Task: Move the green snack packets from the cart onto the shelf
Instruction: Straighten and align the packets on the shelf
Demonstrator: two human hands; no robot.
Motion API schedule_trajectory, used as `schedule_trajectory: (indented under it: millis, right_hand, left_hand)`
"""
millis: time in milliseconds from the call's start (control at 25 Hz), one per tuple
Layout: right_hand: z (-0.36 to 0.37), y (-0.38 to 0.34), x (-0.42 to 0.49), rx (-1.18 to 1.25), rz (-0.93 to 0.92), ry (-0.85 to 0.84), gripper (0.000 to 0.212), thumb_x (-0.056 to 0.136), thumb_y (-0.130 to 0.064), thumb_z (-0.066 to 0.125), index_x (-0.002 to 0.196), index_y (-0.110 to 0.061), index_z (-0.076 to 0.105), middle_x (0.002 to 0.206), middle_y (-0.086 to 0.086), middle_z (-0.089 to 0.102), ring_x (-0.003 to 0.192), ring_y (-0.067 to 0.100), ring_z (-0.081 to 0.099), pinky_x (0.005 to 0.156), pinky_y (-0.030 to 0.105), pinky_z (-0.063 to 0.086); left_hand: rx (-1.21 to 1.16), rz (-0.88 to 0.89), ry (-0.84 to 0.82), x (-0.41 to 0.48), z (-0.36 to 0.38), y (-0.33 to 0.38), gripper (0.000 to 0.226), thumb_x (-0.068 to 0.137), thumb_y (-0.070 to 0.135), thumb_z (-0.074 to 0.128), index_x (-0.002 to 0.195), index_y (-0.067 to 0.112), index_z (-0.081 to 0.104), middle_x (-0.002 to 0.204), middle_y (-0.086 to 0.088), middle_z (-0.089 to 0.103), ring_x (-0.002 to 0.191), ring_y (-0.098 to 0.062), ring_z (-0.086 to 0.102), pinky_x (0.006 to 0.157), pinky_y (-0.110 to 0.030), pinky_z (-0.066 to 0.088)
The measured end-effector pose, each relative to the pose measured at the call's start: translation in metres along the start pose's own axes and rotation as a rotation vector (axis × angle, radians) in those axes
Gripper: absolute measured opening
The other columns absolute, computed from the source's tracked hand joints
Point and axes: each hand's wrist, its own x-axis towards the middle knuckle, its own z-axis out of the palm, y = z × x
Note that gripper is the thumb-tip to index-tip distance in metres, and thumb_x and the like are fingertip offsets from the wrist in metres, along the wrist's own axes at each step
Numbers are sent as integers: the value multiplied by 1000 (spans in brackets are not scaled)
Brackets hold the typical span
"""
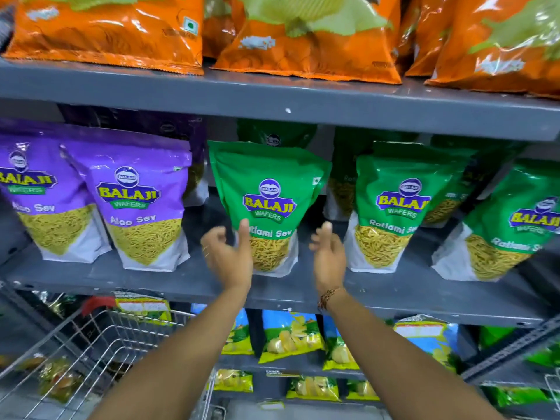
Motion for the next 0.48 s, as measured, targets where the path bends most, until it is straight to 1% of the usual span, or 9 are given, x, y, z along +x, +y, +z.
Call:
schedule_trajectory:
  millis: [40,80,160,200,280,320,360,440,480]
  right_hand:
    - [-14,0,3,46,-4,179,37,95,-41,36,92,-10,56,87,3,57,88,22,51,80,30,35]
    - [-34,-2,11,69,-8,358,38,95,-40,36,88,-7,55,85,7,55,84,23,48,77,30,33]
    - [-73,-13,37,97,-93,604,39,90,-40,36,76,-7,51,81,15,53,79,24,46,73,38,35]
    - [-90,-22,53,92,-142,629,35,87,-40,35,69,-12,47,77,16,51,75,25,45,72,44,37]
    - [-117,-50,87,142,-182,541,27,86,-39,34,68,-25,47,73,5,49,74,21,42,73,45,40]
    - [-125,-63,106,169,-160,450,23,90,-35,35,77,-25,53,79,-2,51,77,17,44,78,40,39]
    - [-135,-77,124,180,-141,359,20,92,-27,38,85,-22,56,84,-5,54,77,13,49,82,35,37]
    - [-148,-90,157,208,-142,231,16,87,-12,47,76,-20,55,70,-5,59,59,3,55,73,35,37]
    - [-153,-88,167,215,-141,190,16,84,-12,49,71,-20,54,65,-5,60,57,5,55,70,36,37]
  left_hand:
    - [63,82,42,-19,1,-1,48,76,52,45,84,5,49,88,-20,56,86,-31,54,80,-39,39]
    - [66,155,-35,-42,6,2,39,80,48,41,76,10,45,77,-16,51,78,-28,50,74,-37,35]
    - [-39,194,-375,-78,30,15,27,84,46,37,70,23,41,66,-1,45,67,-9,46,67,-29,33]
    - [-91,171,-539,-86,48,25,22,88,42,39,74,27,46,68,0,50,67,-5,47,69,-28,36]
    - [-127,102,-631,-84,102,52,21,95,25,40,105,17,56,101,-11,64,96,-16,58,85,-25,38]
    - [-147,22,-608,-75,126,68,29,96,18,39,120,8,51,121,-15,59,113,-22,53,90,-21,34]
    - [-194,-67,-602,-68,147,84,33,96,15,38,126,2,46,131,-16,54,119,-23,50,89,-18,32]
    - [-227,-126,-556,-50,176,98,29,94,10,41,116,-4,53,125,-21,58,109,-26,54,86,-23,36]
    - [-214,-116,-499,-47,184,98,26,93,9,44,110,-6,56,116,-23,61,103,-29,56,85,-27,38]
